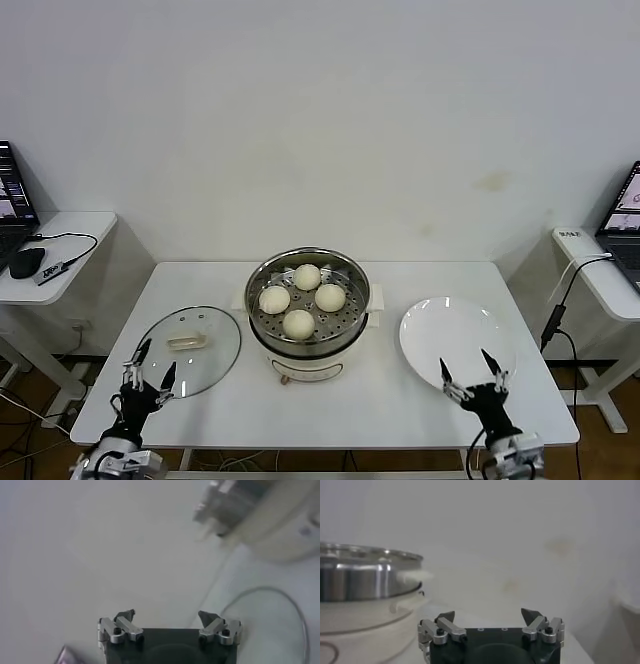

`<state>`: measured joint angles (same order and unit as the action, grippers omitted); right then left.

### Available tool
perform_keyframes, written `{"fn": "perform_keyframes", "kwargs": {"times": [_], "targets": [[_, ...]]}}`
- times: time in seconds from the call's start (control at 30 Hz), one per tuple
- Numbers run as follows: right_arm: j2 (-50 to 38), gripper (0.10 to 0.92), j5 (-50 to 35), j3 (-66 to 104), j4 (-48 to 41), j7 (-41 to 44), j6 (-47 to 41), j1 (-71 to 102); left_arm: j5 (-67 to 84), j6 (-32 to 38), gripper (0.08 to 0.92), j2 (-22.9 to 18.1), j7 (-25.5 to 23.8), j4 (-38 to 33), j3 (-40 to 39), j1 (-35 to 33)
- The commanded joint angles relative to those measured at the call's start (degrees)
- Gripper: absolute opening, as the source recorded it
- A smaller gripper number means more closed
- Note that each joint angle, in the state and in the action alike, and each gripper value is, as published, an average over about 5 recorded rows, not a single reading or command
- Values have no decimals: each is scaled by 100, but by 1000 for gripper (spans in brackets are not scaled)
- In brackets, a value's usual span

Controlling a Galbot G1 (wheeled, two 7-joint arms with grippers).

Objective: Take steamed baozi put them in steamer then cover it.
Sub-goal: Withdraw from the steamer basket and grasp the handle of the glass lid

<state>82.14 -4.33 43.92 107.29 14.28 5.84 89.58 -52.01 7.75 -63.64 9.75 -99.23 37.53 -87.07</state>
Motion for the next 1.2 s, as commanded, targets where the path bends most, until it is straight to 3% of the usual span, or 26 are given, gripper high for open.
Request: {"fn": "perform_keyframes", "kwargs": {"times": [0.03,0.57,1.2], "targets": [[514,823,253,333,45,-19,172,549,-1564,40,823,363,-129,1356,-540,1381],[729,823,441,380,67,-16,194,658,-1594,5,823,342,-68,2829,-1165,2666],[799,823,614,288,-157,-13,254,608,-1406,-125,823,299,-199,3016,-1366,3060]]}}
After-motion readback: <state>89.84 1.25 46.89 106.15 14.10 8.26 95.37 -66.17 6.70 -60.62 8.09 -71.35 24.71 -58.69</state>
